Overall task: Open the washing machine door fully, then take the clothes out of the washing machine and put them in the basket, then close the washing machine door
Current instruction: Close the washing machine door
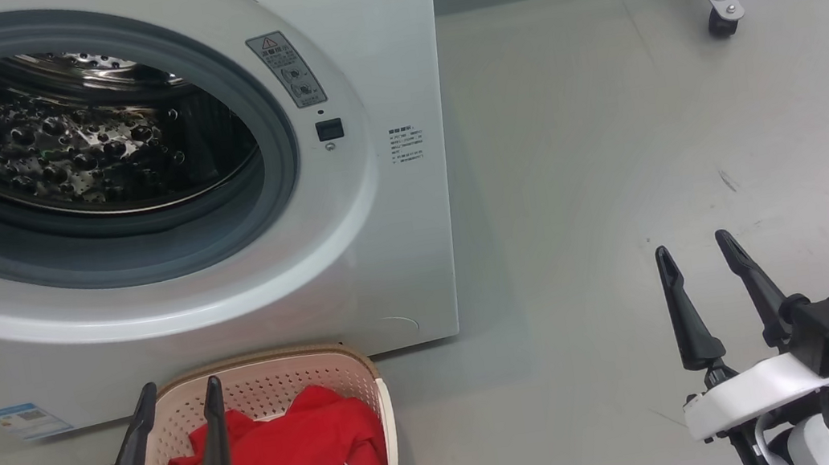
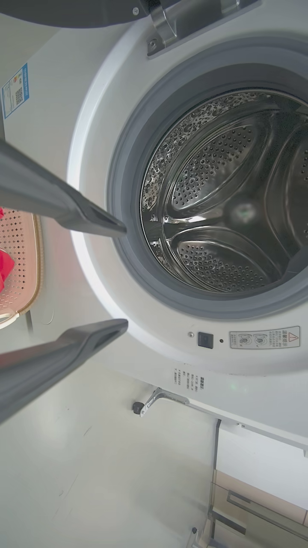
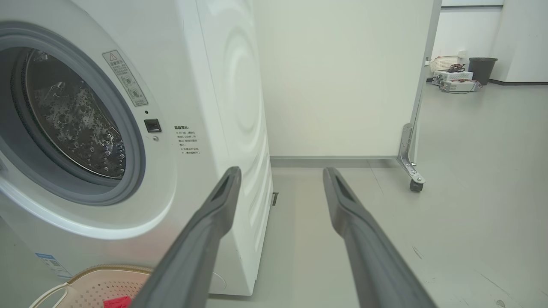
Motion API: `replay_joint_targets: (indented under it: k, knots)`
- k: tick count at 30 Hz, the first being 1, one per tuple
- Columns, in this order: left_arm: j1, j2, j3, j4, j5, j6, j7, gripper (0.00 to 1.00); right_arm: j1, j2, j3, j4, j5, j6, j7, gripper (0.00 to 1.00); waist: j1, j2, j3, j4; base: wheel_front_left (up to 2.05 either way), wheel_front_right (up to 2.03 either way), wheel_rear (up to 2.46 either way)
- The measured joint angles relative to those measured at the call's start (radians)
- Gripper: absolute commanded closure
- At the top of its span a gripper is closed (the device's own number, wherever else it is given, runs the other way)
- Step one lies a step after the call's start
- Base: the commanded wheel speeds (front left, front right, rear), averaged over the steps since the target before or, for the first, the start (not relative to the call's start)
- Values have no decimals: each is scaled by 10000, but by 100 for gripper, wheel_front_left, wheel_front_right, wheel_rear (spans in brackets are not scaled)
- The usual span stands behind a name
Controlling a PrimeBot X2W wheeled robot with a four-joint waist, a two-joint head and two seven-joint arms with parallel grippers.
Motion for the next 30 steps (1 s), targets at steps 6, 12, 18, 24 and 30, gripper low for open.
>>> replay_joint_targets:
  k: [6,12,18,24,30]
  knots:
    - [72,-35,21,-71,27,0,0,0,9,2,-13,0,-21,2,0,0,0,0,5,17,0,0,0]
    - [140,-61,77,-69,307,0,0,0,29,6,-25,0,-23,4,0,0,0,0,14,33,-13,13,0]
    - [141,-109,75,-142,309,0,0,0,33,10,-42,0,-25,17,0,0,0,0,22,45,-37,37,0]
    - [141,-119,107,-213,339,0,0,0,35,15,-48,0,-105,92,0,0,0,0,33,51,-62,62,0]
    - [141,-132,111,-232,355,0,0,0,36,29,-52,6,-111,94,0,0,0,0,39,48,-86,86,0]
